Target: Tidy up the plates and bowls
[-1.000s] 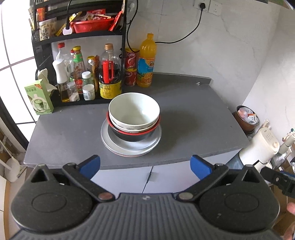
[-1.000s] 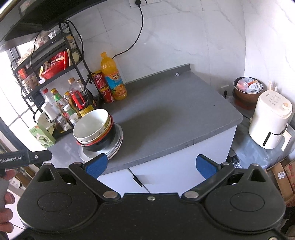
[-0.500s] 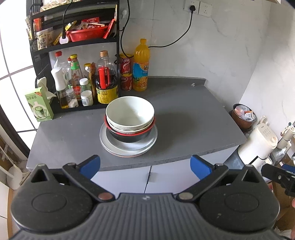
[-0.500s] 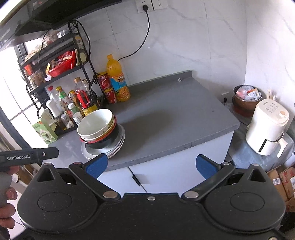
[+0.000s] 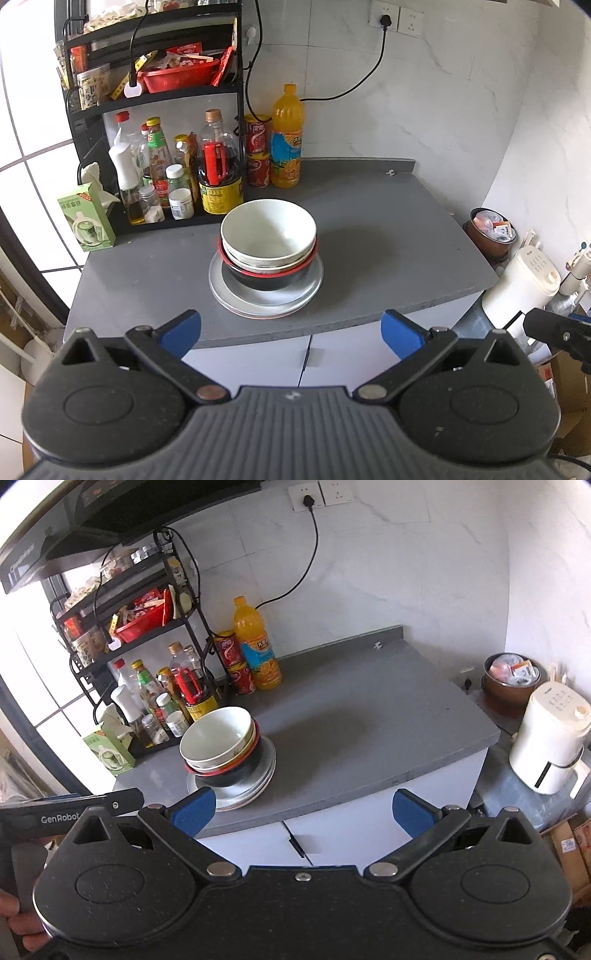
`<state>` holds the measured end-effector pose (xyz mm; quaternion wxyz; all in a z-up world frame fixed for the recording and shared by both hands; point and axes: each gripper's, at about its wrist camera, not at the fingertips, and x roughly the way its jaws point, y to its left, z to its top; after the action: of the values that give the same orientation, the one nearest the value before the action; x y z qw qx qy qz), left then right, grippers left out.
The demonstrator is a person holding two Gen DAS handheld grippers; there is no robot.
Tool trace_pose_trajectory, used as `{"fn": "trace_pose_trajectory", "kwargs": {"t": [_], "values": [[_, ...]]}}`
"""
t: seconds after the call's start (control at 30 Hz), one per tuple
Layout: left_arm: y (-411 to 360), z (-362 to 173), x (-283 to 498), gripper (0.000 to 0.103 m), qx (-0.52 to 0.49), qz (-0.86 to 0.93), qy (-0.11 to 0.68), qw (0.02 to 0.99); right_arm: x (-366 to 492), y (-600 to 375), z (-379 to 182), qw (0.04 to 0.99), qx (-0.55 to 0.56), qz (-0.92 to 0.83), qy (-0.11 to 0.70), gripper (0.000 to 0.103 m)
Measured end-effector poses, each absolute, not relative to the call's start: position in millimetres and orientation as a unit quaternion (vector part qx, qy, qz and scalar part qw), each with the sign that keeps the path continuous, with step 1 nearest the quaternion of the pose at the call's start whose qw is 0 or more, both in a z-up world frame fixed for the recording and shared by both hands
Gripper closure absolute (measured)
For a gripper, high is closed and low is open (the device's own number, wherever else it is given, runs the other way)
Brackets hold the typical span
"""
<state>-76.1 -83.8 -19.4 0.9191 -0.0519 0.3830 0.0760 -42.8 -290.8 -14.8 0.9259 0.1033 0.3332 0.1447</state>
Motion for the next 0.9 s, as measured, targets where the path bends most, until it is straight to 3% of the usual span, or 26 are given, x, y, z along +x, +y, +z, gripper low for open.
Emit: {"fn": "trace_pose_trajectory", "kwargs": {"t": [0.9], "values": [[-72, -15, -73, 0.0, -0.053, 0.077, 0.382, 0.92, -44, -289, -14, 0.931, 0.089, 0.136, 0.328, 0.0]]}}
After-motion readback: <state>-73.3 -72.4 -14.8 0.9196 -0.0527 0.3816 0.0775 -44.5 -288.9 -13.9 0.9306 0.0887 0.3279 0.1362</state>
